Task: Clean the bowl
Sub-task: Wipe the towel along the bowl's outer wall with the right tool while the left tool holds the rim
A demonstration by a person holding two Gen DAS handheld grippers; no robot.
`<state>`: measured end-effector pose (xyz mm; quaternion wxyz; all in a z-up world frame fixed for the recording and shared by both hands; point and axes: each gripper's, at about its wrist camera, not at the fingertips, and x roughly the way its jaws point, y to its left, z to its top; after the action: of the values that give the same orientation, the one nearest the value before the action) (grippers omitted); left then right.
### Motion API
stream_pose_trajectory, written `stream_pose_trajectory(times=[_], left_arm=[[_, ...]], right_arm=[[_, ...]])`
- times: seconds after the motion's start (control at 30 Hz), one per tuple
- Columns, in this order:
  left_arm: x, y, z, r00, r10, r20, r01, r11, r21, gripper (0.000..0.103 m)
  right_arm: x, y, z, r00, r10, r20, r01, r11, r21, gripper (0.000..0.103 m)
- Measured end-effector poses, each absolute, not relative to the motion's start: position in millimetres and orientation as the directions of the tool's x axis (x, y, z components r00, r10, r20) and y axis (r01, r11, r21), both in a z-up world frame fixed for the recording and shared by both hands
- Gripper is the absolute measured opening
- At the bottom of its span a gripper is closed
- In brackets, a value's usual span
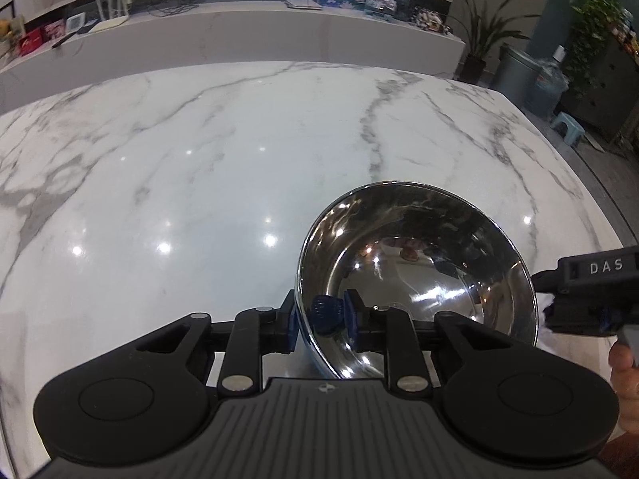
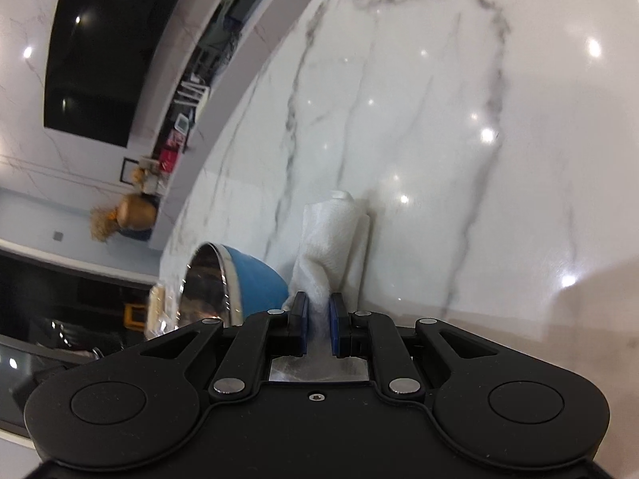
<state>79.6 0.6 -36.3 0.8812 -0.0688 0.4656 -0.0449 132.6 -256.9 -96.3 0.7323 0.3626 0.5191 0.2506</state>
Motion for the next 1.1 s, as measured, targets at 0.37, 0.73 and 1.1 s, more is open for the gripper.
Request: stream_pose_trajectory(times=[0.37,0.73,1.1], left_arm=[[73.4,7.6,-37.3,0.527,-0.165,-0.834,-0.015,0.979,-0.204,0.033],[82.1,9.9,-33.2,0.570,-0.128,-0.812,0.037,0.991,-0.129,0.021],[86.7,-4.1,-32.9,0.573,-0.170,-0.802,0.118,0.985,-0.124,0.022]], right_arm=[[135.4,-246.7,-93.0,0.317,0.744,-0.588,-0.011,0.622,0.783,0.011],[142.2,-259.1,-80.4,0.378,0.783,-0.494,-0.018,0.540,0.842,0.011],[148.6,-272.0,-75.3,0.428,0.786,-0.447,0.008,0.492,0.871,0.011]])
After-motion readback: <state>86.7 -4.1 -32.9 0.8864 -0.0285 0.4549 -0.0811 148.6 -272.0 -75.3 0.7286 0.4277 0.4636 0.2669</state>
